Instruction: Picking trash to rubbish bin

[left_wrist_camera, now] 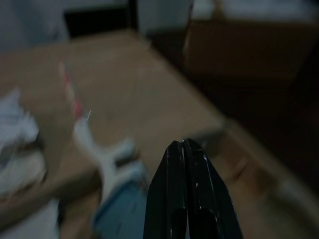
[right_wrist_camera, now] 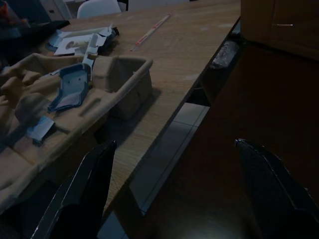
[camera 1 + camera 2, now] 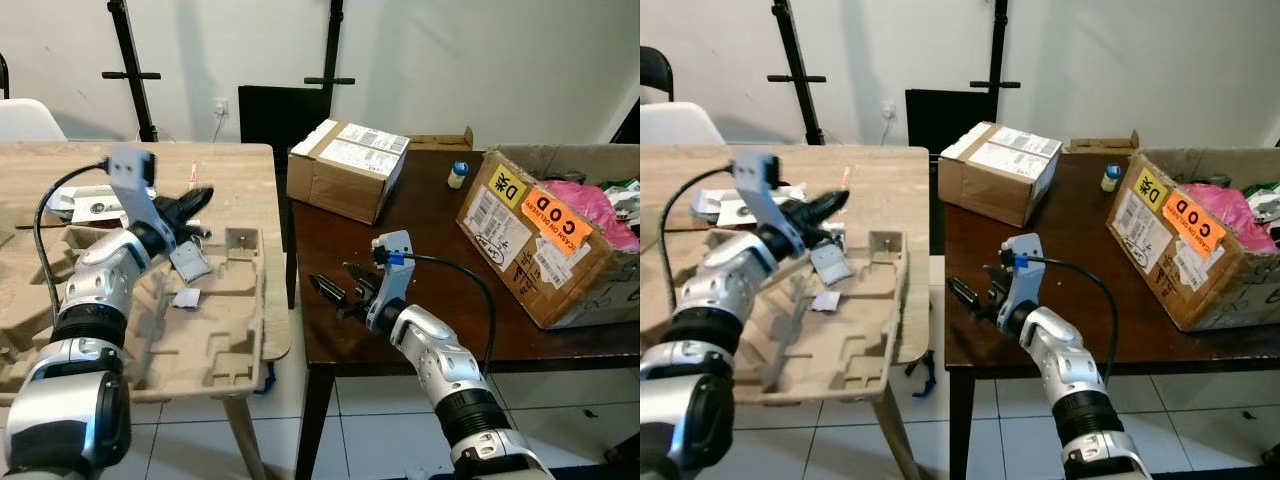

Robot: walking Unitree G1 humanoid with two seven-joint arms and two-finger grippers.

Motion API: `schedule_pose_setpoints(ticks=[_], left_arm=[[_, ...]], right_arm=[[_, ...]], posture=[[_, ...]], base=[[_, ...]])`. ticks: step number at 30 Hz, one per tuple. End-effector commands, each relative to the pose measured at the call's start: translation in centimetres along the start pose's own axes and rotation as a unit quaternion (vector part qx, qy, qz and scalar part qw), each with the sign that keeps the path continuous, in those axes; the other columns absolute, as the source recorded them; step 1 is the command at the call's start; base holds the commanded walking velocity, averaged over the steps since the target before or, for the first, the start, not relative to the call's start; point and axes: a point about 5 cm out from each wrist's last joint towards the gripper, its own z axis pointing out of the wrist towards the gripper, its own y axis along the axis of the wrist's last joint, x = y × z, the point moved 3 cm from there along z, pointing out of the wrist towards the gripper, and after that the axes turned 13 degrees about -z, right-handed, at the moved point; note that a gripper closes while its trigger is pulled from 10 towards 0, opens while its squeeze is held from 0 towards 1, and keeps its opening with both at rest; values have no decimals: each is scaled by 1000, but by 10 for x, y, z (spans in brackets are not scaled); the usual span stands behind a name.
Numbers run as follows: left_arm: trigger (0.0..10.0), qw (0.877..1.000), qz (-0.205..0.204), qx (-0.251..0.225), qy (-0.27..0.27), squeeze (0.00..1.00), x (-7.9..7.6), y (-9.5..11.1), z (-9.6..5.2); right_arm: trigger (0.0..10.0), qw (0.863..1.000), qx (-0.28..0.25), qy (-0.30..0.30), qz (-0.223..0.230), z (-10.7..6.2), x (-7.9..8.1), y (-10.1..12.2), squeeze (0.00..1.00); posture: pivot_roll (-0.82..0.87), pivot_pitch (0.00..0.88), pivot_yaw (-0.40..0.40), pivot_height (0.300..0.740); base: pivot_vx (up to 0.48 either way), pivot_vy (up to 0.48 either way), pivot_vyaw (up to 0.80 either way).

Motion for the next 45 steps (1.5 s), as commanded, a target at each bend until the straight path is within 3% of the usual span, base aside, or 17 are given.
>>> schedule_pose_setpoints(ticks=[1, 2, 4, 13, 17, 20, 31, 39, 40, 41, 45], left_arm=[[0, 998, 21, -1, 59, 706, 15, -2, -5], [10000, 992, 4, -18, 128, 1000, 29, -2, -8], [10000, 983, -31, -36, 176, 1000, 35, -7, -11], [10000, 985, -66, -43, 151, 1000, 22, -17, -7], [10000, 979, -127, -62, 145, 1000, 13, -26, -2], [10000, 976, -150, -54, 149, 1000, 15, -33, -3], [10000, 973, -146, -27, 178, 1000, 27, -42, -10], [10000, 976, -140, 7, 164, 1000, 26, -52, -11], [10000, 977, -143, 13, 159, 725, 25, -54, -10], [10000, 977, -145, 20, 152, 0, 23, -56, -10], [10000, 979, -142, 29, 141, 0, 20, -58, -9]], right_arm=[[10000, 1000, 1, -3, 3, -1, -1, -2, 0], [10000, 1000, 1, -2, 4, -1, 0, -3, 0], [10000, 1000, 2, 1, 4, 0, 2, -4, 0], [10000, 1000, 2, 4, 3, 0, 3, -4, 0], [10000, 1000, 3, 6, 2, -1, 4, -6, 0], [10000, 1000, 3, 7, 2, -1, 5, -6, 0], [10000, 1000, 6, 7, 4, -2, 6, -9, 0], [10000, 1000, 6, 8, 5, -1, 7, -9, 0], [10000, 1000, 7, 7, 6, -1, 7, -9, 0], [10000, 1000, 7, 7, 6, -1, 6, -9, 0], [10000, 1000, 8, 6, 5, -1, 6, -9, 0]], posture=[[54, 135, -52, 740], [52, 131, -52, 740], [50, 126, -54, 740], [48, 123, -54, 740], [45, 120, -54, 740], [40, 118, -50, 740], [37, 128, -53, 740], [32, 131, -52, 740], [30, 132, -51, 740], [30, 132, -51, 740], [25, 141, -52, 740]], base=[[0, 0, 0], [0, 0, 0], [0, 0, 0], [0, 0, 0], [0, 0, 0], [0, 0, 0], [0, 0, 0], [0, 0, 0], [0, 0, 0], [0, 0, 0], [0, 0, 0]])
